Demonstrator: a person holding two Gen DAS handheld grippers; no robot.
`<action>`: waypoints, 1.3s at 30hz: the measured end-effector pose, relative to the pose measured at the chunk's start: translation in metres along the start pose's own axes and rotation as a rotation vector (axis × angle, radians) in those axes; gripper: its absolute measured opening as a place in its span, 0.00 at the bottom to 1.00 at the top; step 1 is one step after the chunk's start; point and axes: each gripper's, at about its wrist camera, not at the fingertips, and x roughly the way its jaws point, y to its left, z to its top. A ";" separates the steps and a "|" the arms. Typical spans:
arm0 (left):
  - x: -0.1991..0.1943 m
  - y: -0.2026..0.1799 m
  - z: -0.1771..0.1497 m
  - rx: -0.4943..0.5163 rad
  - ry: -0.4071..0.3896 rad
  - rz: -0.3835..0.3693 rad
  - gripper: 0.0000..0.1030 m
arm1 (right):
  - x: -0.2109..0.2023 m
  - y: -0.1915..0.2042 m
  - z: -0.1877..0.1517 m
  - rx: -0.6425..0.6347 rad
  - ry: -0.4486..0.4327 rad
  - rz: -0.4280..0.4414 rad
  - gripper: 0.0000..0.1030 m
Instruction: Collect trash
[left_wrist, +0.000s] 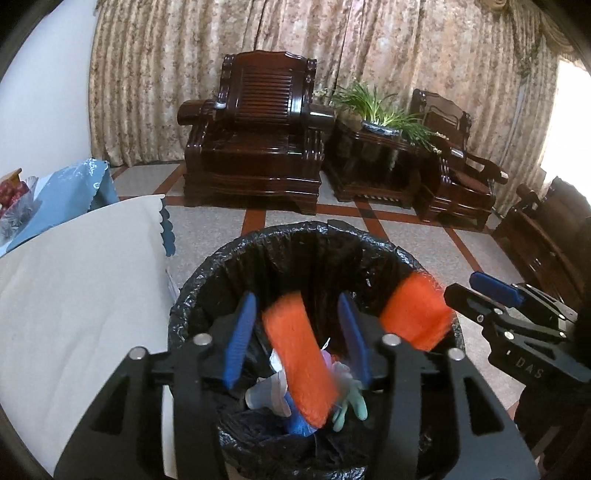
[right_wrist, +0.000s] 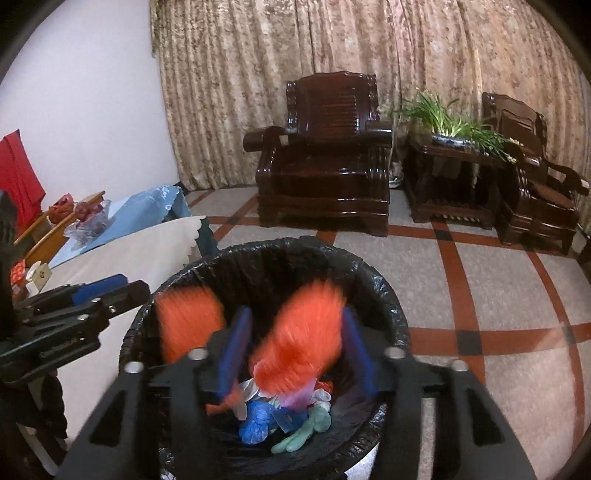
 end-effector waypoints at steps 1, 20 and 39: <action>-0.001 0.001 -0.001 0.000 -0.002 0.003 0.53 | 0.000 -0.001 -0.001 0.001 0.001 -0.006 0.71; -0.085 0.027 0.004 -0.047 -0.056 0.123 0.90 | -0.048 0.020 0.013 0.038 -0.028 0.054 0.94; -0.189 0.049 0.011 -0.109 -0.152 0.224 0.94 | -0.108 0.102 0.043 -0.122 -0.112 0.167 0.94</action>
